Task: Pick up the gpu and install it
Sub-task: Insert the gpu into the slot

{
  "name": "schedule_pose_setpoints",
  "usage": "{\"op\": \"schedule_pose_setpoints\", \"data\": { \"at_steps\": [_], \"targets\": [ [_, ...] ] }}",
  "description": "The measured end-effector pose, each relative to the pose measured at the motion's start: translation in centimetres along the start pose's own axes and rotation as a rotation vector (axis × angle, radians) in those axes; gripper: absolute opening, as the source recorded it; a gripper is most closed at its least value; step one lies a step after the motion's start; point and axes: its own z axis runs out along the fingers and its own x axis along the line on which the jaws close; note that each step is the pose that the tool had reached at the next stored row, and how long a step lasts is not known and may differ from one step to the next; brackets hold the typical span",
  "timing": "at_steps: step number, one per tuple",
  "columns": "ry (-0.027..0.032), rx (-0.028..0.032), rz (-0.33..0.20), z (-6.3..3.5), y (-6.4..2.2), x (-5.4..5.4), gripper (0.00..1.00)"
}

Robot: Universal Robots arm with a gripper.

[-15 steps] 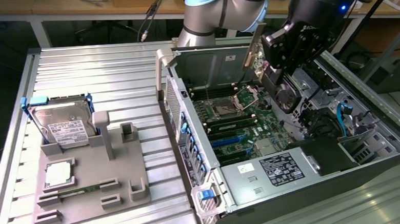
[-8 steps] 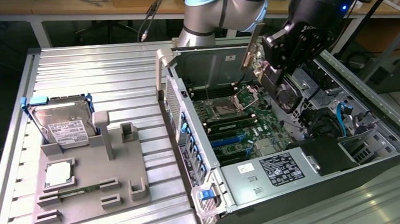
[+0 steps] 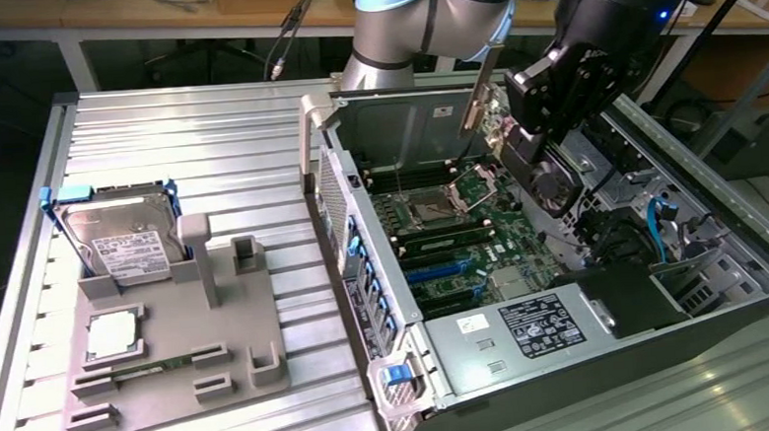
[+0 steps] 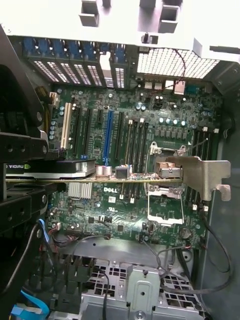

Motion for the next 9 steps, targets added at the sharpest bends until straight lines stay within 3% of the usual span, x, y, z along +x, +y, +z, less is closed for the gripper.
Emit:
{"op": "schedule_pose_setpoints", "data": {
  "at_steps": [9],
  "targets": [
    [0.0013, -0.0014, -0.064, 0.00, 0.00, 0.00, 0.27]
  ]
}}
